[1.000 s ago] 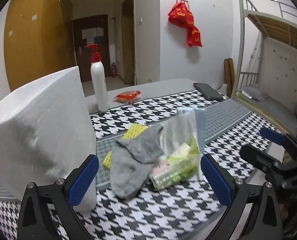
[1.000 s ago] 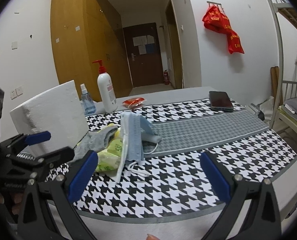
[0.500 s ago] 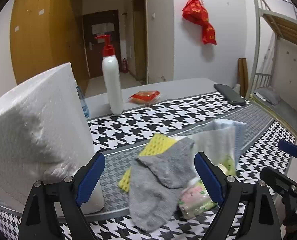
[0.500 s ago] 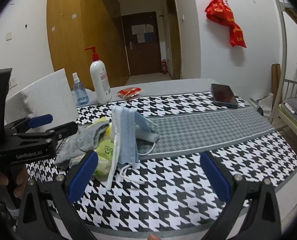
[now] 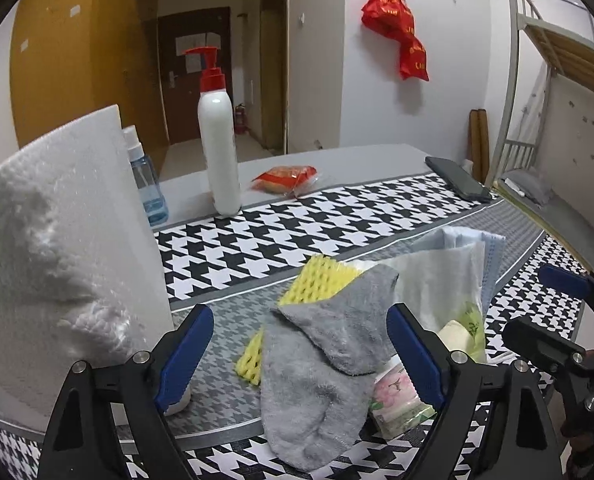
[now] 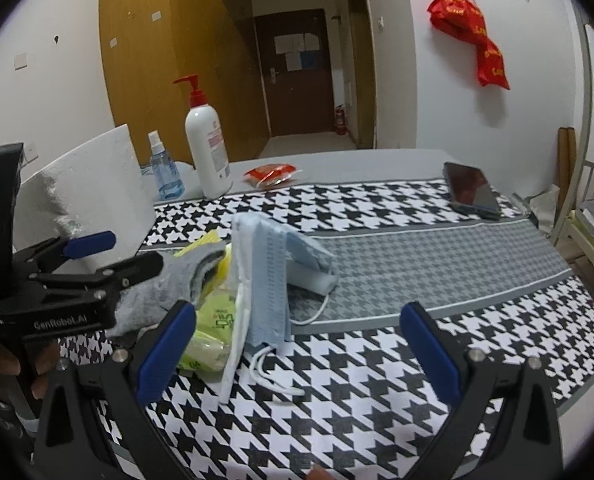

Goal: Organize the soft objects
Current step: 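Move the left tool toward the grey sock beside the foam box, then close the left gripper on the grey sock and lift it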

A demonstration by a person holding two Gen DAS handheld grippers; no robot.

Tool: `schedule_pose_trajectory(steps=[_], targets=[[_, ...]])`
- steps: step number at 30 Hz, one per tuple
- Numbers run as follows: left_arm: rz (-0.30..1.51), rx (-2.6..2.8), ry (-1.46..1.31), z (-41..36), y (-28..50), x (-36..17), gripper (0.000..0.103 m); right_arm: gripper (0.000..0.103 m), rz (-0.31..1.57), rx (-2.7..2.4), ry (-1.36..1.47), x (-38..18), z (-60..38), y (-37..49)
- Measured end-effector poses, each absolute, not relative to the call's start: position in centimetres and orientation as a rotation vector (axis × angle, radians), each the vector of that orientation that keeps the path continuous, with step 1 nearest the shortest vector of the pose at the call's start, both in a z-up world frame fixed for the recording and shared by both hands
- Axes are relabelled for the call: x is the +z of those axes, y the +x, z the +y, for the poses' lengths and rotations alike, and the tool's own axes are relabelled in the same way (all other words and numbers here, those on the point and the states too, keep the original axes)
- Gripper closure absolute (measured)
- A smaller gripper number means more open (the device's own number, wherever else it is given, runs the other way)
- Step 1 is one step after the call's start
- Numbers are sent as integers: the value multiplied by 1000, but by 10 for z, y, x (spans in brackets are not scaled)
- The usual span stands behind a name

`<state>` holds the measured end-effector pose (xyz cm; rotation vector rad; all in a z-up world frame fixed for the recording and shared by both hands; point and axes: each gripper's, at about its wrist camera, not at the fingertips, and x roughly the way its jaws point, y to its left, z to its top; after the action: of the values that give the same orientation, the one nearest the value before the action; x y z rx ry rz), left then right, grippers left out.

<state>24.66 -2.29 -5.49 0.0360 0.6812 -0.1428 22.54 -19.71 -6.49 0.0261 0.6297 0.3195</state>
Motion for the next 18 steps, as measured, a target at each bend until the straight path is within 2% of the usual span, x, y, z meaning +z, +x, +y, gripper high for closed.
schedule_pose_trajectory(steps=[3,7,11,15,18], targets=[[708,-143,29,-22,250,-59,16,0,640,332,13,-66,-193,227],[764,-176,19,-22,254,-66,25,0,652,341,-1,-68,-189,229],[790,-190,1,-21,255,-69,28,0,661,342,-8,-68,-189,233],[825,-213,4,-23,257,-74,38,0,672,343,-8,-68,-188,239],[844,-209,7,-22,259,-79,40,0,678,353,-14,-67,-187,240]])
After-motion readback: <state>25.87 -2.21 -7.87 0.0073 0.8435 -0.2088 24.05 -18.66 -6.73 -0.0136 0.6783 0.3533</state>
